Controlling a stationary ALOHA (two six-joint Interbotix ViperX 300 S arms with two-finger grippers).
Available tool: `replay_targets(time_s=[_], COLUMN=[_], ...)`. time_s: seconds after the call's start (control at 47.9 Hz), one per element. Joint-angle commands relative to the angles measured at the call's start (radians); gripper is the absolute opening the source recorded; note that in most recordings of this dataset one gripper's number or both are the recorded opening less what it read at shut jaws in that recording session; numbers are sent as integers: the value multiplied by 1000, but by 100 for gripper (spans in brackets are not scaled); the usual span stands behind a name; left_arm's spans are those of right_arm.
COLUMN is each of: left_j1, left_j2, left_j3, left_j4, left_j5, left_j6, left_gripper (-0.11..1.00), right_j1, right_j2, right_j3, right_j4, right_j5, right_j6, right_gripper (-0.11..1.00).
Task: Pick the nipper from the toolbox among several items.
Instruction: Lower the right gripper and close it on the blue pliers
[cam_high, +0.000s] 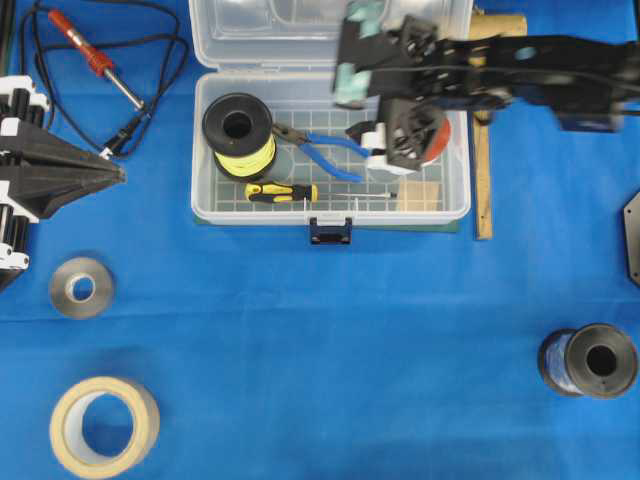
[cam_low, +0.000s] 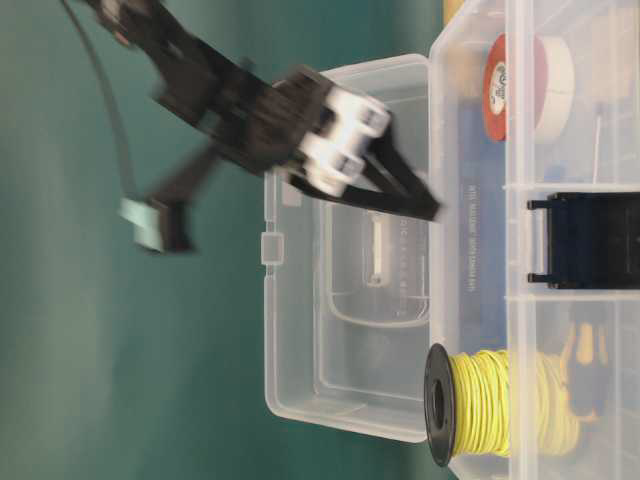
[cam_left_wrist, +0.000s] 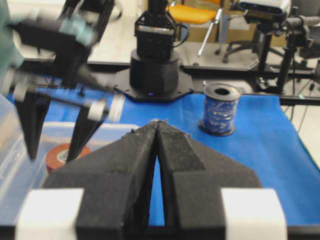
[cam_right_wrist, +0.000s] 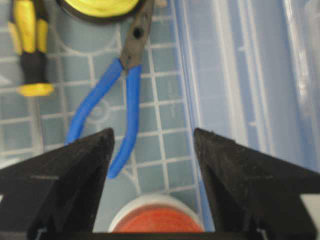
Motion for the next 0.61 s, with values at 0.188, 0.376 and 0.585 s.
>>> replay_targets(time_s=[0.188,0.376,0.585], left_j1=[2,2,2], left_j2=[8,8,6], left_j3=[-11,-6,-5], left_j4=[-2,0,0], left_j5=[2,6,9], left_j6=[2,2,2], left_gripper=[0,0,0], right_j1=[-11,-11,-11], right_j2=[149,206,232], right_j3=[-60,-61,-60], right_j4=[3,17,18], right_j5=[-35,-83,-86], right_j6=[2,3,2], right_gripper=[65,64,48])
